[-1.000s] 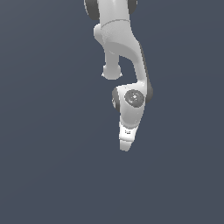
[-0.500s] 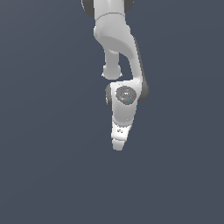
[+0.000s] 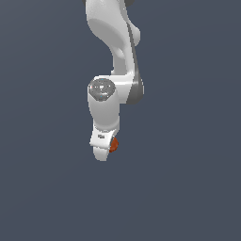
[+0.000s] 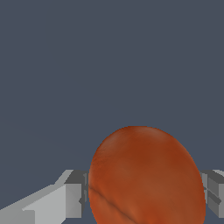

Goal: Pick up the object and move it to a goal position.

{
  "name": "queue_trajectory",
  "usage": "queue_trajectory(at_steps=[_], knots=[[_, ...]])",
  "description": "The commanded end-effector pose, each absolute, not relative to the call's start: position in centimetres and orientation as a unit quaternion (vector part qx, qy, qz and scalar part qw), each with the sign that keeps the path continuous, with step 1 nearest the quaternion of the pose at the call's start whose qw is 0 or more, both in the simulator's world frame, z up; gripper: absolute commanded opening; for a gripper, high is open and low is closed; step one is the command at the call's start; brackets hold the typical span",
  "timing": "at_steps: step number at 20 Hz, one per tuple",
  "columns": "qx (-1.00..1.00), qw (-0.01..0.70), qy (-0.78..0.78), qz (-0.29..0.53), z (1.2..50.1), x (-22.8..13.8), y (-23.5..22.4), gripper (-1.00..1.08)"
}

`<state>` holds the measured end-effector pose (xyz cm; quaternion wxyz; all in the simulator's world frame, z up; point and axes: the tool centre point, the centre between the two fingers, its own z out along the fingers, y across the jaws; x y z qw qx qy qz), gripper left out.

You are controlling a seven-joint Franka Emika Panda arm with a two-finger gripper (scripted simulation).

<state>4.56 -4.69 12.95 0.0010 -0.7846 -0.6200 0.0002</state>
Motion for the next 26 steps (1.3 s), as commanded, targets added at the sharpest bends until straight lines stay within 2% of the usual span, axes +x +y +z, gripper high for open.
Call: queue_trajectory(at_steps=[1,13,26], knots=[[-0.784,0.0,-0.62,-0.001,14.8,5.1,-7.3,-1.0],[-0.784,0.0,-0.62,0.0,21.6,7.5,-17.5,-1.0],[-0.785,0.0,-0.62,0.0,23.4,8.3,-20.3,-1.0]])
